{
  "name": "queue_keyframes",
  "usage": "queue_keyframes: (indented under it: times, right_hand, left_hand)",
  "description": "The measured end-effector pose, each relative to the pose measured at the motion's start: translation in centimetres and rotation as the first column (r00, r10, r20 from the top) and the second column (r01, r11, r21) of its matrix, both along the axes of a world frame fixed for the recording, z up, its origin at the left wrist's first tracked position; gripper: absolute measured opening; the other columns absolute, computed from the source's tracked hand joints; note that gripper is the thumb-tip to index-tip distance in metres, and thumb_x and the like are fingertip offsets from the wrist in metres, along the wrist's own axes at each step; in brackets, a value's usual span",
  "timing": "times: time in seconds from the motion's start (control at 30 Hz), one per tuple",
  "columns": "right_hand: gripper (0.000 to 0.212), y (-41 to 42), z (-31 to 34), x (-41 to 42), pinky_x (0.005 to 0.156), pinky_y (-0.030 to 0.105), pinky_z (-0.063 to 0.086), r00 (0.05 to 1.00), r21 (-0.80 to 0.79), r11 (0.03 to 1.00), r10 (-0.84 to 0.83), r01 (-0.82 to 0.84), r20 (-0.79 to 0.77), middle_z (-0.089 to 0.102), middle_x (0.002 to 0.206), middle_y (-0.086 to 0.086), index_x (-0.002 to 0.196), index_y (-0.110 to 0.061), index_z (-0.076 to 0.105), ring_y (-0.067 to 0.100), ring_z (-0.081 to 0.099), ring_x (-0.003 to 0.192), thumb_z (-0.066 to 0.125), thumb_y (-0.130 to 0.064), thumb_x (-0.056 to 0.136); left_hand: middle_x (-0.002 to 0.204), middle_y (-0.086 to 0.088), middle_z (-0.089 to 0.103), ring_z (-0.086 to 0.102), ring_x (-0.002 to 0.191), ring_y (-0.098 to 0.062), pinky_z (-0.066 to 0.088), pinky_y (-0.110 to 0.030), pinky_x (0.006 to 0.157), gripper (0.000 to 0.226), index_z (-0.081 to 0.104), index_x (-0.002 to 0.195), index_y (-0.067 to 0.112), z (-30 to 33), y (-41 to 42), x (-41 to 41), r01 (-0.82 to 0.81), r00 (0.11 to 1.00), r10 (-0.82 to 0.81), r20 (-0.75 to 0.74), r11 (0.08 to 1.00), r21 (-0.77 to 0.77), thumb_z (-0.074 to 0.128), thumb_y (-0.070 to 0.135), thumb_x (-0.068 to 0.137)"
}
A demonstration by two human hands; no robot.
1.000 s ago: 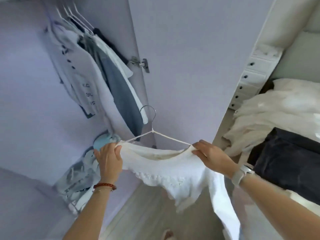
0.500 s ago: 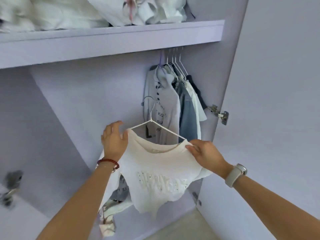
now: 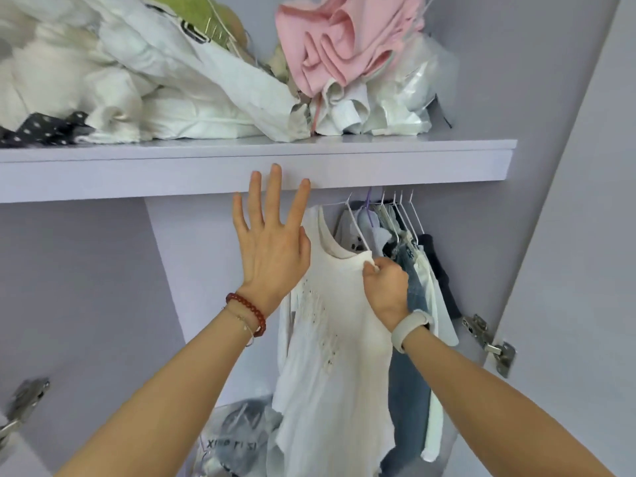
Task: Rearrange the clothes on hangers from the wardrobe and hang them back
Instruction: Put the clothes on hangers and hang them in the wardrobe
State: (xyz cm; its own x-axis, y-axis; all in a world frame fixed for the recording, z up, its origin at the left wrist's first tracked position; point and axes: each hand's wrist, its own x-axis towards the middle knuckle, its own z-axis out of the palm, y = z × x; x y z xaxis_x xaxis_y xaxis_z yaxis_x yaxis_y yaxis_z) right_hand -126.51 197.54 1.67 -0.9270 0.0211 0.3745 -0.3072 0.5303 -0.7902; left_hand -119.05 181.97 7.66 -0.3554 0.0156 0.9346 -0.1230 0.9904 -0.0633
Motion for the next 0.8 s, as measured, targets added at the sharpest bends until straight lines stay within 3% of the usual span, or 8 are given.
queue_keyframes:
  times: [0.13,0.33,0.47,0.6,0.7,0.8]
  right_hand:
    - [0.025,-1.7,1.3,-3.2,0.059,0.027,0.029,0.999,-0.035,0.998,-0.047,0.046,-0.016,0.064,0.089,0.024,0.098,0.005,0.058,0.037,0.058,0.085,0.044,-0.015,0.094]
    - [0.025,-4.0,0.7,-6.5,0.062,0.028,0.033,0.997,0.015,0.999,-0.053,0.052,0.055,0.062,0.1,0.027,0.103,0.007,0.055,0.039,0.059,0.092,0.041,-0.011,0.095]
    - [0.024,-4.3,-1.2,-6.5,0.065,0.029,0.034,0.991,0.006,0.999,0.031,-0.032,0.13,0.061,0.104,0.025,0.11,0.005,0.052,0.039,0.057,0.095,0.039,-0.009,0.095]
    - [0.032,-3.6,-2.0,-6.3,0.079,0.033,0.042,0.991,0.08,0.989,0.117,-0.122,0.064,0.057,0.118,0.019,0.125,-0.001,0.047,0.035,0.056,0.102,0.04,-0.008,0.095]
    - [0.041,-2.2,-2.6,-5.8,0.087,0.033,0.044,0.985,0.226,0.966,0.146,-0.123,-0.087,0.054,0.123,0.011,0.134,-0.008,0.042,0.029,0.056,0.103,0.042,-0.008,0.093]
    - [0.046,-0.9,-3.0,-4.5,0.097,0.037,0.038,0.971,0.251,0.956,0.192,-0.152,-0.141,0.052,0.126,0.015,0.137,-0.007,0.038,0.032,0.047,0.115,0.046,-0.007,0.091]
  left_hand:
    - [0.151,-0.018,0.022,0.014,0.138,-0.04,0.017,-0.061,0.109,0.08,0.024,0.145,0.018,0.2,-1.2,-2.2,-0.127,0.988,0.13,0.088,0.991,-0.033,0.062,0.016,0.075]
    - [0.153,-0.014,0.014,0.006,0.14,-0.037,0.01,-0.057,0.111,0.083,0.015,0.148,0.02,0.0,-1.7,-2.6,-0.176,0.978,0.182,0.099,0.982,-0.065,0.061,0.023,0.078]
    - [0.152,-0.014,0.012,0.006,0.139,-0.038,0.009,-0.057,0.11,0.083,0.015,0.147,0.02,0.1,-1.9,-2.8,-0.194,0.975,0.201,0.097,0.978,-0.08,0.062,0.025,0.079]
    - [0.152,-0.016,0.019,0.008,0.139,-0.038,0.01,-0.058,0.109,0.08,0.02,0.146,0.019,0.1,-1.5,-2.8,-0.193,0.976,0.196,0.098,0.981,-0.038,0.061,0.023,0.078]
    - [0.153,-0.016,0.018,0.008,0.139,-0.038,0.009,-0.059,0.108,0.074,0.022,0.146,0.019,0.1,-0.5,-2.6,-0.149,0.983,0.142,0.114,0.987,0.058,0.054,0.024,0.079]
    - [0.153,-0.015,0.019,0.008,0.14,-0.037,0.009,-0.061,0.107,0.071,0.025,0.145,0.019,-0.5,0.2,-2.2,-0.087,0.988,0.069,0.136,0.988,0.126,0.05,0.024,0.079]
